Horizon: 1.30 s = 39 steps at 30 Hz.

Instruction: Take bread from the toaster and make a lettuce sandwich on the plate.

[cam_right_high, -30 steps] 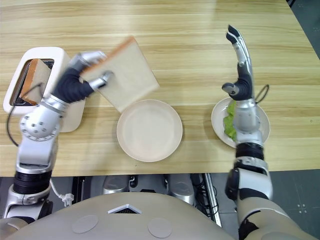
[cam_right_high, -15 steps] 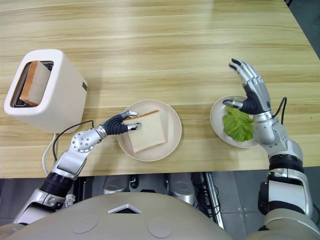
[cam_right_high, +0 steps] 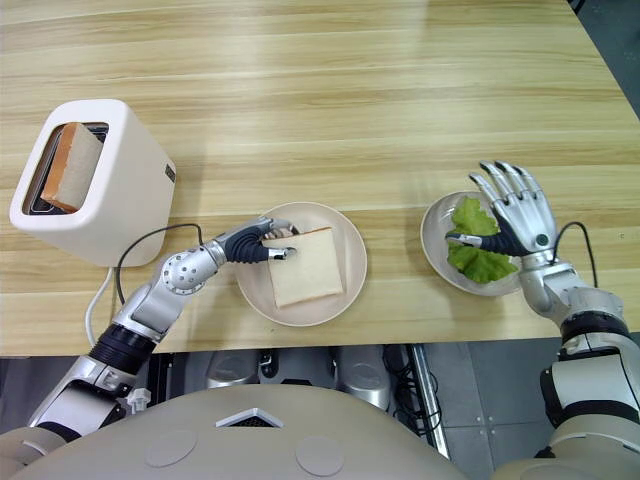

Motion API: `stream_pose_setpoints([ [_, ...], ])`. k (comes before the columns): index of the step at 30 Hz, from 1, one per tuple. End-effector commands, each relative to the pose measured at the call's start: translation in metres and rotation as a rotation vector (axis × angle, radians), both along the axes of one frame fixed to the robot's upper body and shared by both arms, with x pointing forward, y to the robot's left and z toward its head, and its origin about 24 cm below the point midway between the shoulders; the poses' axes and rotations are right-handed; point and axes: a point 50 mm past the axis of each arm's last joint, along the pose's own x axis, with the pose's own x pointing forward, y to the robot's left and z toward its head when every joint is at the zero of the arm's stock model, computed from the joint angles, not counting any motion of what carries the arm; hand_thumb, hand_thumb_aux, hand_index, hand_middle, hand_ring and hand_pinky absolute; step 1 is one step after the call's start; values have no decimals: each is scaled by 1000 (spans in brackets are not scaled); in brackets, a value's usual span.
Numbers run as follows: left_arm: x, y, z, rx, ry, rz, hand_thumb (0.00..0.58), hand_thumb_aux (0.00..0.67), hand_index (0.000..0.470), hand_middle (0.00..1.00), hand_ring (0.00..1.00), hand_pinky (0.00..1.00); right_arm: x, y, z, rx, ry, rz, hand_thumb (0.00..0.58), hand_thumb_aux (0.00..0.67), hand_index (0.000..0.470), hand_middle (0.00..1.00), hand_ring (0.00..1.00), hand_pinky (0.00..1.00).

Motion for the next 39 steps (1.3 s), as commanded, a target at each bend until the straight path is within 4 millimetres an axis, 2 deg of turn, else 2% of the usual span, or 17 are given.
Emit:
stream_pose_setpoints([
  [1, 10, 5, 16, 72, -175, 26, 0, 0, 0, 0, 0, 0, -18, -9, -6, -34, -23, -9, 0, 0, 0, 0, 0, 0],
  [4, 15, 10, 31, 70, -286, 55, 0, 0, 0, 0, 0, 0, -27, -14, -8, -47, -17, -12, 0, 0, 0, 0, 0, 0],
  [7, 15, 13, 38, 80, -323, 67, 0, 0, 0, 0, 0, 0, -33, -19, -9, -57, 13, -24, 0, 0, 0, 0, 0, 0],
  [17, 9, 20, 29, 32, -258, 113, 0, 0, 0, 0, 0, 0, -37, -7, -26, -104, 130, 67, 0, 0, 0, 0, 0, 0],
  [24, 9, 21, 23, 10, -235, 132, 0, 0, 0, 0, 0, 0, -33, -3, -33, -87, 183, 41, 0, 0, 0, 0, 0, 0],
  [30, 7, 19, 16, 0, -216, 141, 0, 0, 0, 0, 0, 0, -31, -7, -34, -27, 229, -49, 0, 0, 0, 0, 0, 0],
  [32, 6, 19, 14, 2, -216, 147, 0, 0, 0, 0, 0, 0, -33, -6, -38, -31, 257, -47, 116, 71, 49, 0, 0, 0],
  [33, 6, 19, 14, 1, -216, 149, 0, 0, 0, 0, 0, 0, -34, -5, -40, -28, 275, -49, 255, 168, 115, 0, 0, 0],
  [35, 6, 19, 14, 2, -218, 151, 0, 0, 0, 0, 0, 0, -35, -3, -44, -21, 306, -46, 441, 342, 235, 0, 0, 0],
  [36, 7, 20, 14, 2, -221, 153, 0, 0, 0, 0, 0, 0, -36, -1, -46, -16, 325, -47, 526, 465, 319, 0, 0, 0],
  [37, 7, 20, 15, 3, -224, 155, 0, 0, 0, 0, 0, 0, -36, -1, -48, -13, 337, -47, 565, 562, 386, 0, 0, 0],
  [38, 8, 20, 15, 3, -226, 155, 0, 0, 0, 0, 0, 0, -38, -1, -49, -10, 349, -50, 580, 657, 451, 0, 0, 0],
  [39, 8, 21, 16, 3, -229, 157, 0, 0, 0, 0, 0, 0, -38, 0, -50, -5, 358, -51, 580, 670, 460, 0, 0, 0],
])
